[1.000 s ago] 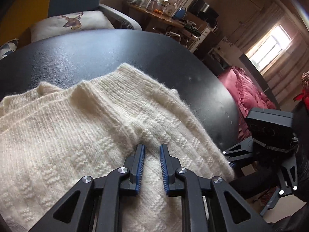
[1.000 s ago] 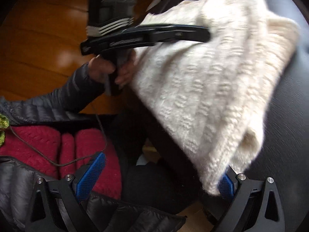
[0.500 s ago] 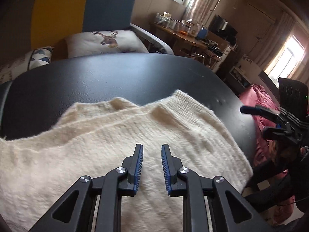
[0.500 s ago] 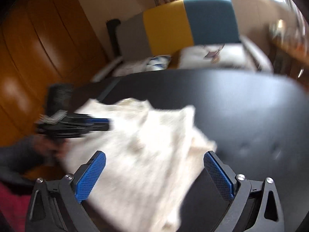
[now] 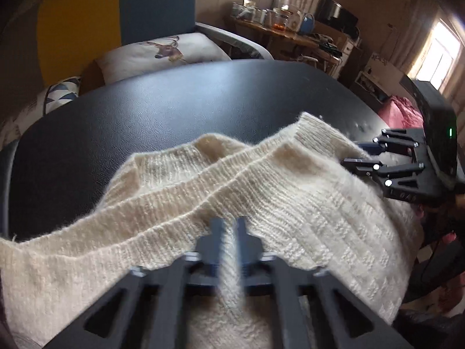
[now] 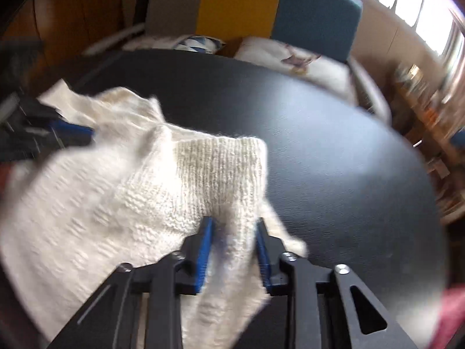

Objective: Fold clothes

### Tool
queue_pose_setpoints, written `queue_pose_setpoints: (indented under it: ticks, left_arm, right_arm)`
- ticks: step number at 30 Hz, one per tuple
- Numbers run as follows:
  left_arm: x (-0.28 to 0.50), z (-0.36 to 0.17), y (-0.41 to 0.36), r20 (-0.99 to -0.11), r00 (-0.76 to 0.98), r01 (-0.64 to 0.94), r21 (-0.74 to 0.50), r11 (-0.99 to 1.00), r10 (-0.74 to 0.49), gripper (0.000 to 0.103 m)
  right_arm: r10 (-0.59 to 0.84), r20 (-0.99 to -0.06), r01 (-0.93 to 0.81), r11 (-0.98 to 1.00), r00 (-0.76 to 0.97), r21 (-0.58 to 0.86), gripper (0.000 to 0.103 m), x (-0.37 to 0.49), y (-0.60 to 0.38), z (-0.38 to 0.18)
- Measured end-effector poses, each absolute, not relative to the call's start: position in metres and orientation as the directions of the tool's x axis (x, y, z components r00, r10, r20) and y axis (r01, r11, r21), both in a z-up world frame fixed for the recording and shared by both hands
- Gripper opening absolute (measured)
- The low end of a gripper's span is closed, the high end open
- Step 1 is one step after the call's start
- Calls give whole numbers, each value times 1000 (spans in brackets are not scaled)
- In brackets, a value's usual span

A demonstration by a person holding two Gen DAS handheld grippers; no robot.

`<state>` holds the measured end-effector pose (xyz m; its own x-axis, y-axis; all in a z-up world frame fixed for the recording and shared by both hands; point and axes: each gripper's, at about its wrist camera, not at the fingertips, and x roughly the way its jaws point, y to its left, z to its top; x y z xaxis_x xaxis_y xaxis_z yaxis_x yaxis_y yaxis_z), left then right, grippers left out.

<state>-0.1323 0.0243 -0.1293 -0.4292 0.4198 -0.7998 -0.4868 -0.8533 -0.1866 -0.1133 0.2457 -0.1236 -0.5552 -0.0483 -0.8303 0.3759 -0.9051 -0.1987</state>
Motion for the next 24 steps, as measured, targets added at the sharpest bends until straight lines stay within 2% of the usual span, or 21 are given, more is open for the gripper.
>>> queue_pose_setpoints:
  ticks: [1,3,7,9,11,12,13,15,18,20,23,24]
  left_arm:
    - [-131,-123,20,-773,-467,-470,-196,-861,430,3]
    - [-132,-119,14,-745,-517,-426,-203,-881,422,0]
    - [-149,-151,14,-811,-428,-364,-249,-898,398,0]
    - [-148,-144,13,-802,-434,-372,-256,-892,411,2]
    - [-145,-136,8,-789,-440,-368,-277,-888,428,8]
    - [-143,-131,5,-784,-447,-364,-280,-888,430,12]
    - [-139,-125,0,-776,-464,-365,-272,-890,428,13]
    - [-128,-113,-15,-754,-499,-368,-261,-892,427,14]
    - [-115,-99,-40,-733,-532,-376,-245,-893,425,17]
    - [-109,-97,-49,-740,-537,-395,-203,-896,404,17]
    - [-106,-109,-55,-767,-527,-391,-165,-905,367,18]
    - [-110,-121,-55,-788,-532,-361,-119,-925,309,19]
  right_arm:
    - [1,-818,349,-904,-576,-246,17,-111,248,-124]
    - [34,-822,282,-931,-569,-234,17,-109,262,-136]
    - [6,-810,221,-961,-586,-167,18,-107,273,-141]
    - [-2,-805,225,-961,-594,-163,19,-107,272,-140]
    - [-6,-806,216,-965,-592,-151,24,-108,273,-139]
    - [-11,-807,212,-967,-590,-142,30,-109,274,-137]
    - [-2,-803,202,-968,-596,-147,44,-110,275,-135]
    - [21,-777,175,-970,-629,-167,59,-104,275,-123]
    - [26,-706,152,-970,-708,-189,62,-93,267,-98]
    - [-61,-686,198,-972,-725,-123,66,-93,252,-87]
    - [-177,-702,297,-953,-690,-51,68,-95,210,-91]
    - [-210,-713,332,-943,-669,-34,69,-97,194,-96]
